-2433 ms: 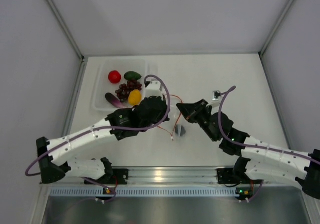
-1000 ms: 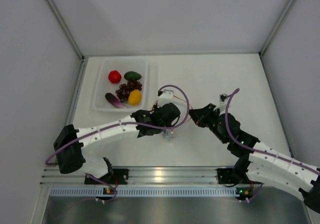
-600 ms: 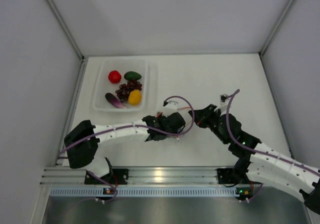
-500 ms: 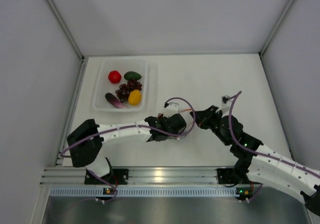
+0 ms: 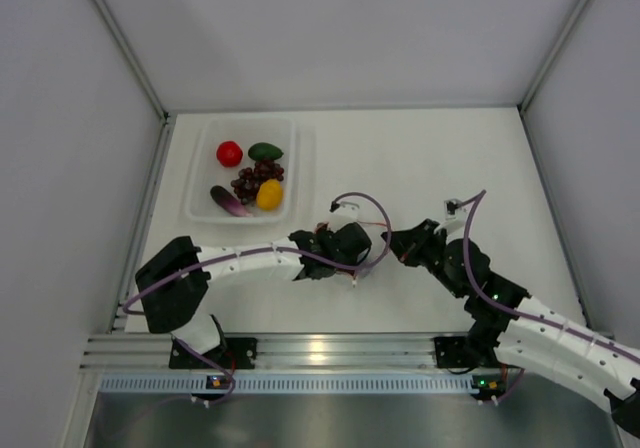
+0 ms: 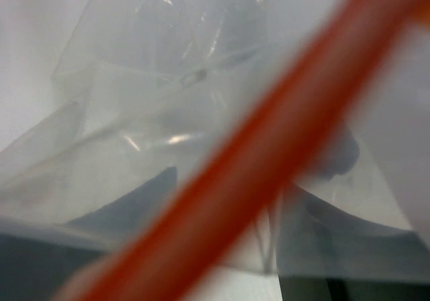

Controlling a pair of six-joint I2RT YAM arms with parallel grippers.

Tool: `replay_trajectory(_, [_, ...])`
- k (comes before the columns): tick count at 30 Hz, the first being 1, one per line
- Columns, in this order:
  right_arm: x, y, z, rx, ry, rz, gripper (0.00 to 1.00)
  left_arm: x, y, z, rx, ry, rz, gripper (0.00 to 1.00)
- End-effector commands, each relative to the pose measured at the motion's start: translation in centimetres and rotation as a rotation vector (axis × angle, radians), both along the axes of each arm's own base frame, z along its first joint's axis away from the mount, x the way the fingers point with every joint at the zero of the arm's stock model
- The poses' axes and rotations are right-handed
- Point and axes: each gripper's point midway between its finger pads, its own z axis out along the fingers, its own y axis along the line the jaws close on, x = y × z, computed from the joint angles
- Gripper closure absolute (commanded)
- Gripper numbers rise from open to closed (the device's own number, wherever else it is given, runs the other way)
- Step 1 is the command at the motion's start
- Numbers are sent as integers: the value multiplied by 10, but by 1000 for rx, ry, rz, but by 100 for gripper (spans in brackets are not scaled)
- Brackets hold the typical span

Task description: Open the zip-top bag and remove the fake food

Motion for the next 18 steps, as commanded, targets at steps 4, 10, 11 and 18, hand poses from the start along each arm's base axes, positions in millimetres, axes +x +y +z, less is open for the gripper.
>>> replay_trajectory(4, [-5,33,33,227,-22,119,100,51,49,57,45,-104,46,41])
replay_trajectory(10, [-4,54,42,364,17,176,100,82,81,101,75,-139,52,42])
replay_trajectory(11, [-3,57,43,390,24,179,100,79,78,102,69,-122,33,45])
replay_trajectory(18, [8,31,5,280,59,22,100,50,57,63,56,2,-31,50])
